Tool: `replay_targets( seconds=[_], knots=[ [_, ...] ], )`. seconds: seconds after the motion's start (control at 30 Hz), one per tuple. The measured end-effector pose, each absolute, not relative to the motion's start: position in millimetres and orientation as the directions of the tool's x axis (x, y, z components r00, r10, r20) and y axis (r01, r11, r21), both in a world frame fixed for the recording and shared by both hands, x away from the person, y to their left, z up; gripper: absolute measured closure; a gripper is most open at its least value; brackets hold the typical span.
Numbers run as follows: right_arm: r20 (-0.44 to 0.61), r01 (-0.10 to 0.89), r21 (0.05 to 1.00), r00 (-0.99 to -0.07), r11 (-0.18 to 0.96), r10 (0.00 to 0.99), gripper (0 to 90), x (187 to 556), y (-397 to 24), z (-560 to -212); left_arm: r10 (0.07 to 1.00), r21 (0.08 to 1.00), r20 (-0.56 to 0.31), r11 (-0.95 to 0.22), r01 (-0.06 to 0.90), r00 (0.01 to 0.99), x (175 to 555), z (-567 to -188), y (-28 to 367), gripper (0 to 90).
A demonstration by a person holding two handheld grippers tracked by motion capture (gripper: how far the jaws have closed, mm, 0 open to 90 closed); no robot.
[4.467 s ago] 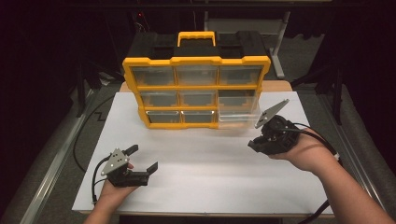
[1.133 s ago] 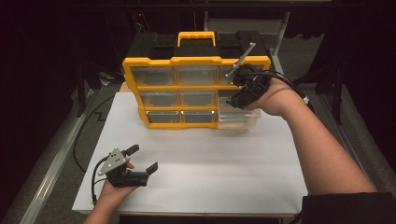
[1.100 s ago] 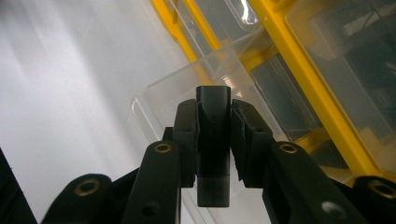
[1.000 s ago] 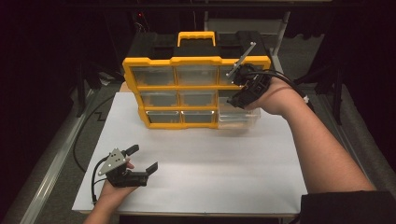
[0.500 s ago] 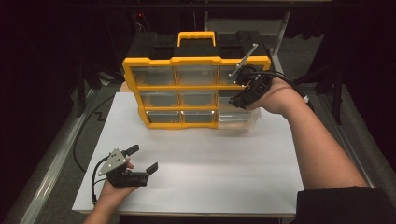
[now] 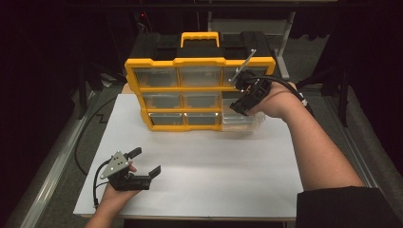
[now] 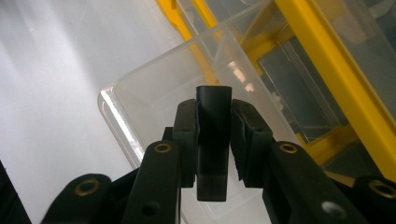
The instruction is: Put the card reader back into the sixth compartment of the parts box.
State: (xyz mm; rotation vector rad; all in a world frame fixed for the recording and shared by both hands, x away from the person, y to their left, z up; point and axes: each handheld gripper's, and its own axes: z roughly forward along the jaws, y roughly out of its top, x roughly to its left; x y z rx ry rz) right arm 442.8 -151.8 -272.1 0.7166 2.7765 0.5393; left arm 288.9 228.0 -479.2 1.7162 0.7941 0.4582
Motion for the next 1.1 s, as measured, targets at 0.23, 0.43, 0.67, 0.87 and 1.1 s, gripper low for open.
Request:
replay_targets(
  seconds=[0.23,0.43,0.67,0.87,1.1],
  knots=[
    [-0.118,0.42,0.398,-0.858,0.816,0.5,74.1,443,-151,-273,0.712,0.952,-0.095,-0.139,0.272,0.695,289,-479,228,0.3],
    [-0.118,0.42,0.415,-0.855,0.807,0.505,74.0,442,-152,-270,0.711,0.953,-0.092,-0.141,0.269,0.697,289,-479,227,0.3],
    [-0.117,0.413,0.47,-0.847,0.78,0.519,45.9,439,-157,-259,0.71,0.953,-0.091,-0.142,0.269,0.698,288,-479,227,0.3],
    [-0.107,0.43,0.451,-0.844,0.782,0.526,35.2,432,-162,-258,0.708,0.949,-0.088,-0.153,0.274,0.7,289,-480,227,0.3],
    [-0.108,0.443,0.453,-0.835,0.774,0.54,30.0,416,-174,-255,0.71,0.949,-0.093,-0.15,0.279,0.698,289,-480,227,0.3]
  ],
)
